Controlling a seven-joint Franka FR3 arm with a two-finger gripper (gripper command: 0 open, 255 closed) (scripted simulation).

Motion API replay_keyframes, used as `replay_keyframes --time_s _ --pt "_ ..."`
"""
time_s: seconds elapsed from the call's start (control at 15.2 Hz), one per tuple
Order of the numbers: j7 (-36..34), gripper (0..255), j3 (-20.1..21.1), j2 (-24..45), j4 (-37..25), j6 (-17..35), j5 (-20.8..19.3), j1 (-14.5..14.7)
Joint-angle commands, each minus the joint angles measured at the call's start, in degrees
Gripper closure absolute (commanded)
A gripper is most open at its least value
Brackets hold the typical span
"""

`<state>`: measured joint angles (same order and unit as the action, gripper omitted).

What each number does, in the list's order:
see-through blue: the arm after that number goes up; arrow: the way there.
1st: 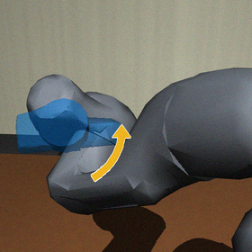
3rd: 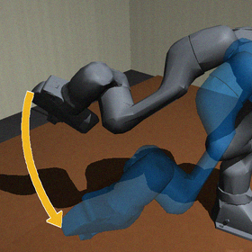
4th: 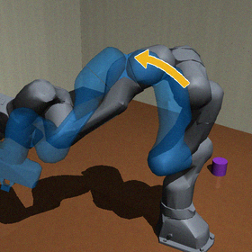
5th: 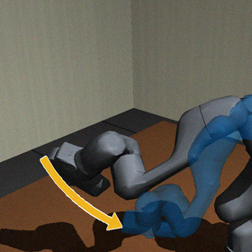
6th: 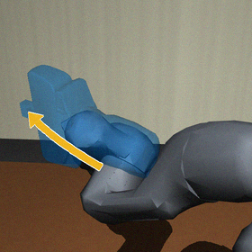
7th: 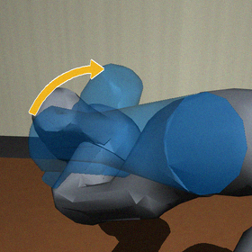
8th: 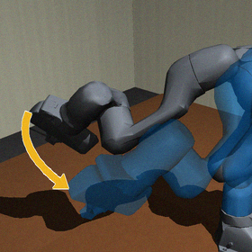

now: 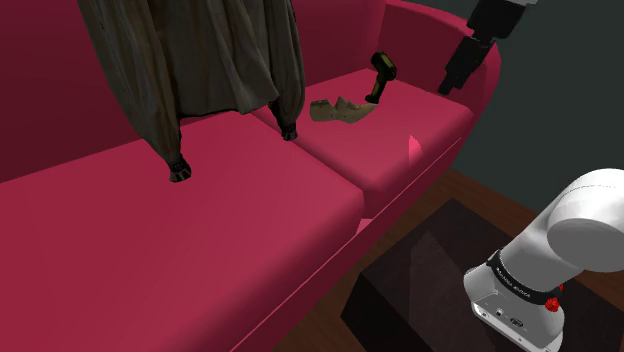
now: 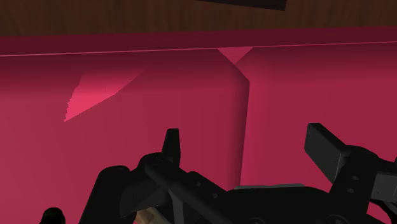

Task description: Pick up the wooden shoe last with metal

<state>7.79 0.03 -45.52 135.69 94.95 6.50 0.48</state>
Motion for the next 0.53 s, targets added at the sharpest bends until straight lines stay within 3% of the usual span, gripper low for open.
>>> replay_keyframes --time_s 0.0,0.46 --pt "0.0 0 0.0 0.0 0.0 0.0 0.0 0.0" --pt "12.6 0 -1.9 12.4 -1.6 10.4 -7.4 1.2"
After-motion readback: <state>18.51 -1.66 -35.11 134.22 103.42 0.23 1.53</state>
